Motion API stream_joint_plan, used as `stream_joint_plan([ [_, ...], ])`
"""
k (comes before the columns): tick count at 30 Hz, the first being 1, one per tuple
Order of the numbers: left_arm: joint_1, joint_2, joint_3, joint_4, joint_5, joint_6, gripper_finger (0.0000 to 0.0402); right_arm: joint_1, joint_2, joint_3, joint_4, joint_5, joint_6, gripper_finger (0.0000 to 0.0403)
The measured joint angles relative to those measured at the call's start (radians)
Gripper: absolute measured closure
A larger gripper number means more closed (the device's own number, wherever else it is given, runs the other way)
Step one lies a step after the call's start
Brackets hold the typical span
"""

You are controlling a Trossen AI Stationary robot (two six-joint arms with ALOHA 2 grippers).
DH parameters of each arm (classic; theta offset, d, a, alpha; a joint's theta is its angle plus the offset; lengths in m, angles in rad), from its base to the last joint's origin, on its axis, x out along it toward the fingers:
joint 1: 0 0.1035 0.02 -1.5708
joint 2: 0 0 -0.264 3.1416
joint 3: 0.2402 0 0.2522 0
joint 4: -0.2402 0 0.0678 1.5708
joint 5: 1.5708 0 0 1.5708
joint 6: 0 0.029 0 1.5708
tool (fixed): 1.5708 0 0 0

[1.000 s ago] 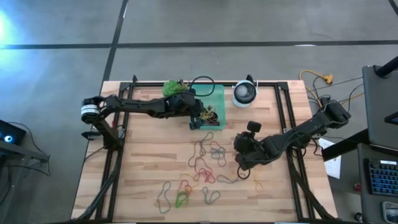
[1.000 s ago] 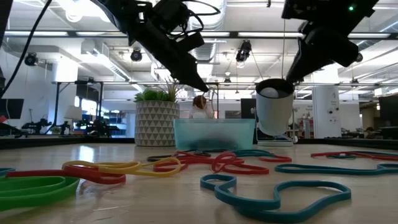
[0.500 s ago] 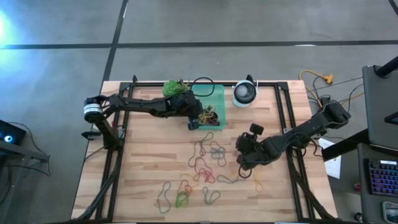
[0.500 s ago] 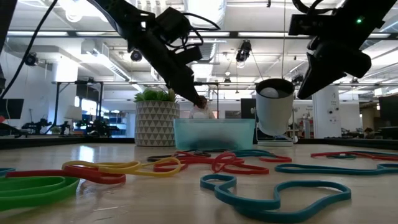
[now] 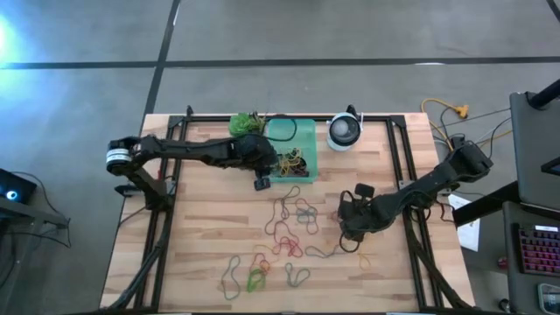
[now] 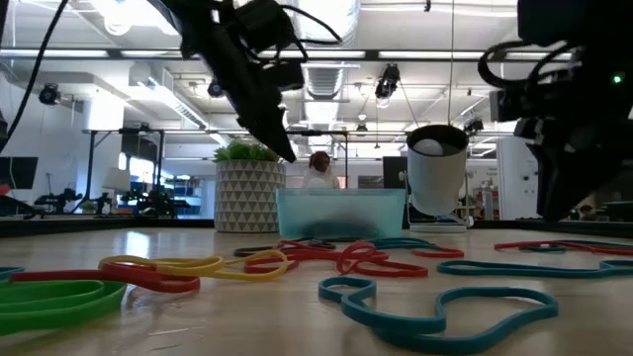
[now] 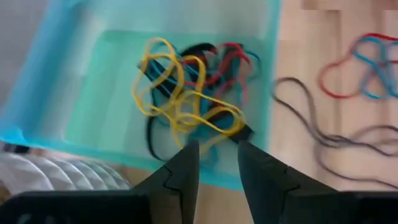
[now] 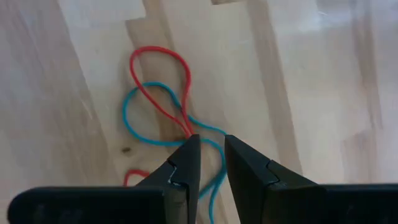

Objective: Pick and place rubber bands into bin
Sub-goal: Put the red rubber band into the green bin

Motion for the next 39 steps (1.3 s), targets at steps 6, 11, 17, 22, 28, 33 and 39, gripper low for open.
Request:
stream_joint_plan([
  [6, -0.071, -0.057, -0.006, -0.190, 0.004, -0.076, 0.0306, -0.001, -0.002, -0.060, 0.152, -0.001, -0.118, 0.0339],
  [11, -0.130, -0.082, -0.016, -0.291, 0.006, -0.140, 0.0306, -0.002, -0.002, -0.067, 0.168, -0.001, -0.129, 0.0338],
  [17, -0.188, -0.092, -0.034, -0.315, 0.007, -0.168, 0.0306, -0.002, -0.002, -0.080, 0.165, -0.023, -0.129, 0.0338],
  [22, -0.206, -0.093, -0.063, -0.318, 0.008, -0.188, 0.0306, -0.002, -0.002, -0.097, 0.173, -0.022, -0.119, 0.0337],
  [28, -0.207, -0.093, -0.086, -0.320, 0.008, -0.211, 0.0306, -0.004, -0.003, -0.134, 0.234, -0.015, -0.115, 0.0341],
  [33, -0.208, -0.093, -0.086, -0.320, 0.008, -0.217, 0.0306, -0.008, -0.003, -0.141, 0.245, -0.014, -0.114, 0.0355],
  [39, -0.208, -0.093, -0.086, -0.320, 0.008, -0.217, 0.0306, -0.008, -0.004, -0.142, 0.246, -0.013, -0.118, 0.0392],
])
